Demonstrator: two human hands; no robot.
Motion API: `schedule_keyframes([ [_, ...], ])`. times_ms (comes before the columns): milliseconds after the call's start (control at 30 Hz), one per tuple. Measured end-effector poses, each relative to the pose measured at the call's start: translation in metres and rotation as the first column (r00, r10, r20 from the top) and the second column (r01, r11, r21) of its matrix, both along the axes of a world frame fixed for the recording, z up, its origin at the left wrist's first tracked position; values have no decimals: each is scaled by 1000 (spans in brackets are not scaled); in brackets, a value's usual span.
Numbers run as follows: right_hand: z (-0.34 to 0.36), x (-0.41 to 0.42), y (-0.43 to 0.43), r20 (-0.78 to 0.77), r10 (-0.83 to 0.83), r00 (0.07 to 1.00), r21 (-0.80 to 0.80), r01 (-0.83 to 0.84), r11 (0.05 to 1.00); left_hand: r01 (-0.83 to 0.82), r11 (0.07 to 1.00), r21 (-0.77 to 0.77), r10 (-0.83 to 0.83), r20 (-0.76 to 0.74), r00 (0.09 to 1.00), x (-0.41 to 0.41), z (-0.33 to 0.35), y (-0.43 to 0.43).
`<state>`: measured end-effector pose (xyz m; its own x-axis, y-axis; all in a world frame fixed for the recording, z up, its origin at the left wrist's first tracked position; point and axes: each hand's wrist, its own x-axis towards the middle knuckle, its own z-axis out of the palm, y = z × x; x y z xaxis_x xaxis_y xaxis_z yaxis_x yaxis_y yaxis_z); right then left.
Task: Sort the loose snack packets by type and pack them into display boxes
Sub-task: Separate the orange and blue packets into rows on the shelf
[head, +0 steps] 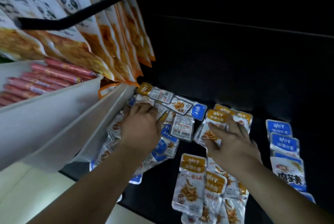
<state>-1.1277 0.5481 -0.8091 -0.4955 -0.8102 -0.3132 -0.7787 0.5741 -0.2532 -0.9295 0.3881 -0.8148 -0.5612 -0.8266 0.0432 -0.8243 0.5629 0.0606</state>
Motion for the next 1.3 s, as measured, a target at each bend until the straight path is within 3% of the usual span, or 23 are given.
schedule_keyframes([
  [100, -4, -2, -6, -57, -10, 998, -46, 7, 999, 48, 994, -93, -53, -46, 998, 1, -3, 3],
  [267, -10, -5, -1, 36, -95, 995, -301, 101, 948, 82, 985, -152, -103, -135, 985, 8, -2, 4],
  [367, -6, -8, 11, 166, -116, 979, -429, 178, 885, 64, 972, -228, -115, -216, 970, 11, 12, 9],
  [533, 18, -1, 27, 469, -95, 878, -488, 347, 801, 46, 920, -388, -184, -326, 927, 12, 63, 18],
  [600, 33, 6, 29, 555, -79, 828, -487, 401, 776, -1, 969, -248, -135, -533, 835, 8, 77, 29],
  [667, 51, 13, 26, 681, -87, 727, -419, 485, 767, -19, 997, 81, 73, -731, 678, 2, 86, 47],
  [733, 63, 17, 23, 762, -82, 642, -333, 498, 801, 23, 903, 429, 354, -773, 526, -8, 84, 65],
  [833, 69, 19, 20, 872, -141, 469, -202, 607, 768, 115, 708, 697, 607, -684, 406, -20, 78, 89],
  [933, 64, 10, 23, 900, -225, 374, -128, 720, 683, 193, 558, 807, 722, -588, 364, -27, 74, 104],
  [1067, 66, 2, 33, 951, -202, 233, -29, 721, 692, 233, 451, 862, 783, -507, 360, -29, 68, 112],
  [1133, 66, -1, 39, 951, -201, 234, -27, 714, 699, 258, 400, 879, 814, -470, 342, -30, 67, 115],
  [1233, 63, -9, 46, 948, -211, 238, -27, 722, 691, 345, 291, 892, 896, -380, 228, -31, 68, 117],
  [1300, 61, -14, 51, 946, -210, 246, -40, 733, 679, 360, 276, 891, 912, -361, 195, -31, 67, 116],
])
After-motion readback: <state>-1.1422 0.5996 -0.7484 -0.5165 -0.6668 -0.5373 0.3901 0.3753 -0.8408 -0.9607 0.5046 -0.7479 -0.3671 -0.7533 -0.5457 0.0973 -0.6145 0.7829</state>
